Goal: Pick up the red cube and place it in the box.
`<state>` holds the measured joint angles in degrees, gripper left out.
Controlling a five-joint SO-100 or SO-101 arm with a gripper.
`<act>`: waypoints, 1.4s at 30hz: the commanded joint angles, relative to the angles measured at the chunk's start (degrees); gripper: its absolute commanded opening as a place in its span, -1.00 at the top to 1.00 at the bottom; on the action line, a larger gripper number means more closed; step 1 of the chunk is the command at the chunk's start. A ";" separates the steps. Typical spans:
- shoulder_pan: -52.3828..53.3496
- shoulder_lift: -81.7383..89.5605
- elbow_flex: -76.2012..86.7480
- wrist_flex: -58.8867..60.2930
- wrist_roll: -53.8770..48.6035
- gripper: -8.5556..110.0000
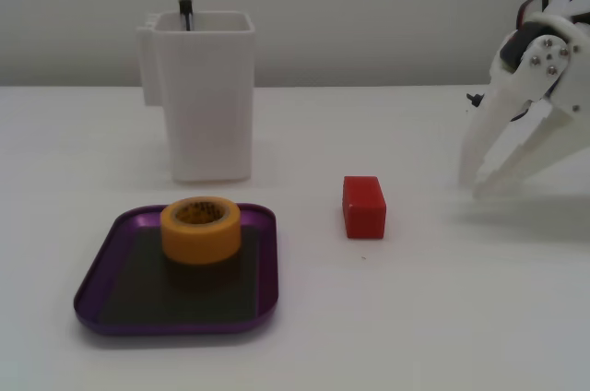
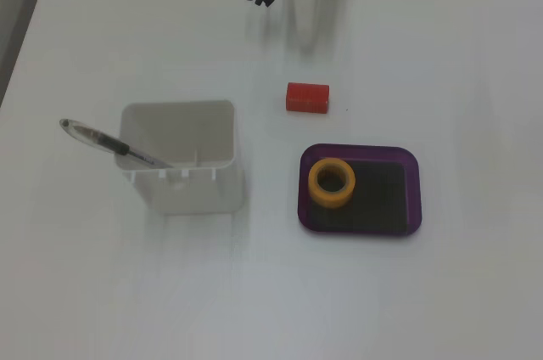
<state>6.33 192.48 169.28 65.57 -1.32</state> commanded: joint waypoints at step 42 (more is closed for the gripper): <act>-1.85 -98.44 -62.23 -2.81 5.45 0.37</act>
<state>4.39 93.78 105.82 65.48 4.13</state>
